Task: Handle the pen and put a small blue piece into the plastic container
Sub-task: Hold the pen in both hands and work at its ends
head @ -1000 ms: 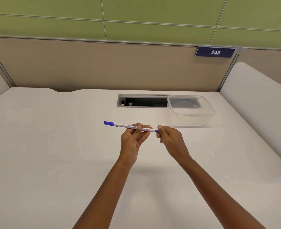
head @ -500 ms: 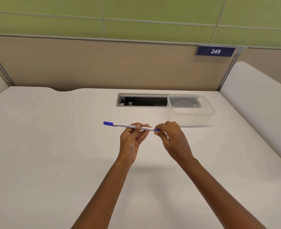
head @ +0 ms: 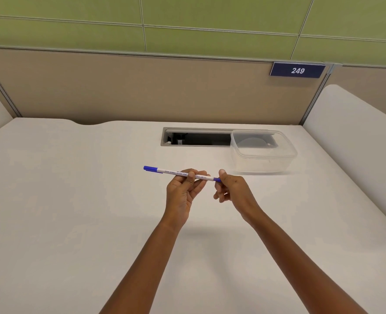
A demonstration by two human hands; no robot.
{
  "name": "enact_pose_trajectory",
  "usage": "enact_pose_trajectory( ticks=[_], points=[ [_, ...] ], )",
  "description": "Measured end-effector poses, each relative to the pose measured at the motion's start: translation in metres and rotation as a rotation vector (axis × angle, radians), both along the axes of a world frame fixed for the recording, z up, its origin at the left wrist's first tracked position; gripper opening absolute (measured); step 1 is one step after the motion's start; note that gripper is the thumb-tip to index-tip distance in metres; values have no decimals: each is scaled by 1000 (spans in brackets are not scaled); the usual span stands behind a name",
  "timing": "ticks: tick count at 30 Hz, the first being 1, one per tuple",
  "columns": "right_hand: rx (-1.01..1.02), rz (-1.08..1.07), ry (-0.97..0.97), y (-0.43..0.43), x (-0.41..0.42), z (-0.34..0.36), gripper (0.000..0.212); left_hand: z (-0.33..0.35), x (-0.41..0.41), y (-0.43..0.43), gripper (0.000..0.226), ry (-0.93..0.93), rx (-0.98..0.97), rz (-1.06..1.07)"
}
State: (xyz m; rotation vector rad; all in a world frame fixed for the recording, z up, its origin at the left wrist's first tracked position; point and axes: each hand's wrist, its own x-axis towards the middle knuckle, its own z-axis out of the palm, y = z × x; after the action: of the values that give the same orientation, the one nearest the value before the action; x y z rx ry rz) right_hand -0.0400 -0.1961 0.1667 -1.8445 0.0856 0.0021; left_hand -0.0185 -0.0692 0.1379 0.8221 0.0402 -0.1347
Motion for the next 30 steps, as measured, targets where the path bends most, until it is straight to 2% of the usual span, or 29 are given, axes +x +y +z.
enact_pose_trajectory(
  ticks=[2, 6, 13, 17, 20, 23, 25, 29, 30],
  points=[
    [-110, -3, -46, -2, 0, -2, 46, 0, 0, 1, 17, 9, 1, 13],
    [-446, 26, -245, -7, -3, -5, 10, -1, 0, 6, 17, 39, -11, 39],
    [-765, 25, -476, -5, -2, -7, 12, -2, -1, 5, 17, 56, -20, 50],
    [-826, 44, -564, -4, -4, -4, 11, -1, 0, 5, 17, 58, -28, 46],
    [-783, 43, -532, -4, -4, -4, 12, 0, 0, 4, 17, 47, -33, 37],
    [-641, 47, -414, -2, -5, -5, 25, 0, 0, 4, 17, 32, -20, 25],
    [-497, 43, -301, 0, -4, -4, 34, -1, 0, 4, 17, 29, -18, 19],
    [-77, 16, -61, 4, 0, -1, 49, -1, -1, 2, 18, 26, -19, 15],
    [-41, 19, -22, 4, 0, 0, 51, -1, -1, 2, 18, 26, -17, 17]
  ],
)
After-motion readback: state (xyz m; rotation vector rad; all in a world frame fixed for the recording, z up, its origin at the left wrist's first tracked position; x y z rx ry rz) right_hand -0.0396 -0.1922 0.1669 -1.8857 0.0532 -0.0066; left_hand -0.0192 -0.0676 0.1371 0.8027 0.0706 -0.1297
